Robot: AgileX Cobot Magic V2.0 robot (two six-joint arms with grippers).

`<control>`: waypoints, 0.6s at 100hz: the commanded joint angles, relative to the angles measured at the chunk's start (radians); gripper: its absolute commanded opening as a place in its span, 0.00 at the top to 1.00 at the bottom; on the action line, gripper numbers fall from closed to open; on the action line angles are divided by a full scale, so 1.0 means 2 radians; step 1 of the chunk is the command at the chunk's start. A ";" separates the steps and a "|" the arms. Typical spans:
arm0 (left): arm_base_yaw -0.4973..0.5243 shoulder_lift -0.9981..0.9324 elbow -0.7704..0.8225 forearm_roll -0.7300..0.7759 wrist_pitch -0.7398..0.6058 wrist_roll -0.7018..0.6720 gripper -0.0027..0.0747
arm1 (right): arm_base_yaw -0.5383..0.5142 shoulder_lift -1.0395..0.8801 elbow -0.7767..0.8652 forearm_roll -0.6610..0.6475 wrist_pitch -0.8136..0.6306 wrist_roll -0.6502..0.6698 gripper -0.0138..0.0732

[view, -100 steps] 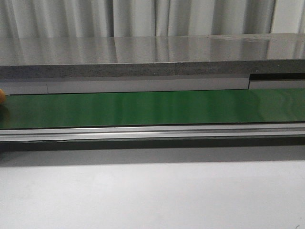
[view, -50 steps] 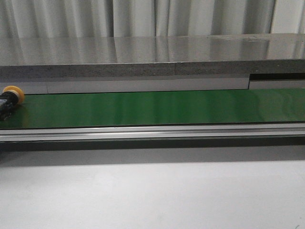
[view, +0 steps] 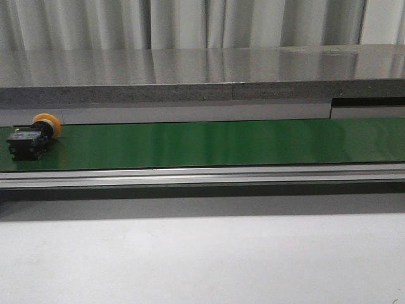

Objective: Move button from left to right

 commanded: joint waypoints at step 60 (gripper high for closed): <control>-0.004 -0.176 0.111 -0.028 0.040 0.002 0.30 | 0.000 -0.009 -0.009 -0.005 -0.043 -0.001 0.92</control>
